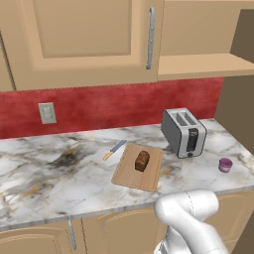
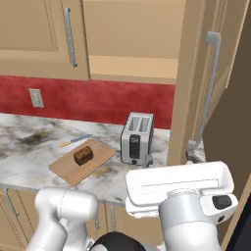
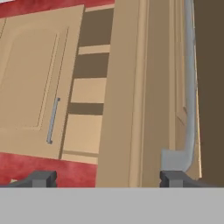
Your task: Pick the bread, place it on the cutting board, pick the jam, place it on the counter, and close the cabinet.
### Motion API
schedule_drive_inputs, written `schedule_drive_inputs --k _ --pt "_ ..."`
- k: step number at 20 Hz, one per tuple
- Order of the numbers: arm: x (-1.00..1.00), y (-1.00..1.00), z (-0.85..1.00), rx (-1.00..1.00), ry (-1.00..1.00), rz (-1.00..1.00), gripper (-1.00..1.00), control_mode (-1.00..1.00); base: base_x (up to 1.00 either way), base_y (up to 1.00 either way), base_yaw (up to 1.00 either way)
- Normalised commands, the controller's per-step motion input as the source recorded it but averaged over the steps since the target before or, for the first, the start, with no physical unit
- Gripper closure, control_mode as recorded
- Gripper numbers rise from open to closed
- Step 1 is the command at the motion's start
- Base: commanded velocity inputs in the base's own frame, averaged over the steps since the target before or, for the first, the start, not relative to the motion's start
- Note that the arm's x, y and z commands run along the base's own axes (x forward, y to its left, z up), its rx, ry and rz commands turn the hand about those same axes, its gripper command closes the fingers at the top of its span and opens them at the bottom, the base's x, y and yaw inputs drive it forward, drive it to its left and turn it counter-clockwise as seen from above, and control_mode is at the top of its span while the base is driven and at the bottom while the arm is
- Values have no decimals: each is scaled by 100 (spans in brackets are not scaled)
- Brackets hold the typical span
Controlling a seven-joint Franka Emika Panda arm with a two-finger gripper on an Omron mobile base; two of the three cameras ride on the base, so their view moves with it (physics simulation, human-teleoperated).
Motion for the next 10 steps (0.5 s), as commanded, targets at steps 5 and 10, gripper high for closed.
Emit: schedule_drive_inputs --k 5,10 --pt "31 41 0 0 0 3 -100 -100 0 0 0" --pt "23 33 0 0 0 2 -100 -100 0 0 0"
